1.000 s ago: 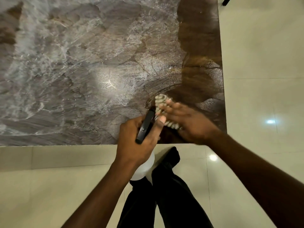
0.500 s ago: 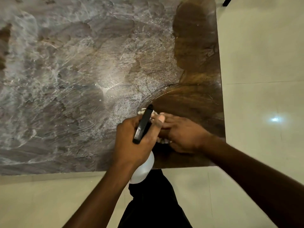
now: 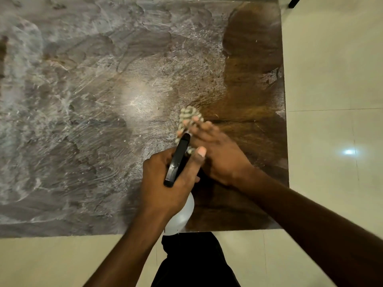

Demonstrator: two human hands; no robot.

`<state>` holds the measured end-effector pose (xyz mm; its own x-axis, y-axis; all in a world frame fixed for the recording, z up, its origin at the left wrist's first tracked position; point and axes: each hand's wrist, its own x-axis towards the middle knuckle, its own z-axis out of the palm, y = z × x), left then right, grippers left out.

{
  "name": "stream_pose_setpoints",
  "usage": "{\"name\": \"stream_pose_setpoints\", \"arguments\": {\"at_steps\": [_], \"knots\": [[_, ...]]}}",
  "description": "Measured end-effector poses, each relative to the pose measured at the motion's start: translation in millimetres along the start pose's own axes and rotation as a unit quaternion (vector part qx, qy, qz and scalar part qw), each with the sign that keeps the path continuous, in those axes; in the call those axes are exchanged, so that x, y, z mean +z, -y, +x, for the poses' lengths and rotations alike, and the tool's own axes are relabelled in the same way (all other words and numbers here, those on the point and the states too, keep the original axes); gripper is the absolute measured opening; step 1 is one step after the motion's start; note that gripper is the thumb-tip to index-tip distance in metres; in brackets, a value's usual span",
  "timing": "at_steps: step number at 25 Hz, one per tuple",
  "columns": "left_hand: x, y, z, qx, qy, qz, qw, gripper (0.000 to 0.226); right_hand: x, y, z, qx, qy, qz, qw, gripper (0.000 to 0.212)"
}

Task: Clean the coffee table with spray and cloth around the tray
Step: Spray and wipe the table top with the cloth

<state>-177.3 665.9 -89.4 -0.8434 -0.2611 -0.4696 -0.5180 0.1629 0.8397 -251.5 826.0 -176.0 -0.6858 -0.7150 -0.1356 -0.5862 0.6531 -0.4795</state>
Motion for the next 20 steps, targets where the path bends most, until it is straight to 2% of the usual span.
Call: {"name": "stream_pose_setpoints", "arguments": {"at_steps": [2,3,4,5,7,9,10,11,12,13,15,17,18,19,20], "knots": [[-1,-6,8,0.005,0.001,-0.004,1.0,0.032,-13,-25,-8,-0.168,0.098,-0.051,0.98,0.08],[-1,-8,13,0.011,0.004,-0.002,1.0,0.03,-26,-47,-11,-0.189,0.118,-0.078,0.972,0.084],[-2,-11,18,0.014,0.005,-0.003,1.0,0.03,-38,-68,-13,-0.164,0.122,-0.095,0.974,0.086],[-2,-13,23,0.016,0.003,-0.005,1.0,0.034,-49,-90,-14,-0.104,0.101,-0.093,0.985,0.086],[0,-19,35,0.017,-0.012,-0.005,1.0,0.043,-72,-119,-7,0.061,-0.024,-0.035,0.997,0.073],[4,-27,45,0.018,-0.022,-0.007,1.0,0.048,-77,-114,21,0.237,-0.155,0.026,0.959,0.063],[7,-31,49,0.013,-0.026,-0.014,0.999,0.048,-73,-102,39,0.292,-0.184,0.05,0.937,0.063],[9,-35,53,0.006,-0.028,-0.021,0.999,0.049,-64,-88,53,0.307,-0.186,0.061,0.931,0.064],[11,-39,55,0.003,-0.029,-0.027,0.999,0.05,-53,-70,62,0.279,-0.165,0.056,0.944,0.066],[12,-41,58,0.005,-0.028,-0.033,0.999,0.047,-45,-53,65,0.213,-0.128,0.046,0.968,0.067],[11,-47,66,0.01,-0.029,-0.053,0.998,0.029,-34,-29,58,0.017,-0.048,0.036,0.998,0.066],[7,-53,75,0.011,-0.02,-0.073,0.997,0.019,-40,-43,51,-0.155,0.001,-0.017,0.988,0.065],[4,-55,79,0.009,-0.014,-0.074,0.997,0.02,-49,-59,53,-0.176,0.03,-0.049,0.983,0.069],[3,-57,82,0.007,-0.007,-0.07,0.997,0.025,-57,-77,56,-0.143,0.055,-0.076,0.985,0.074],[1,-61,85,0.004,0.0,-0.065,0.998,0.031,-65,-97,61,-0.075,0.052,-0.082,0.992,0.078]]}}
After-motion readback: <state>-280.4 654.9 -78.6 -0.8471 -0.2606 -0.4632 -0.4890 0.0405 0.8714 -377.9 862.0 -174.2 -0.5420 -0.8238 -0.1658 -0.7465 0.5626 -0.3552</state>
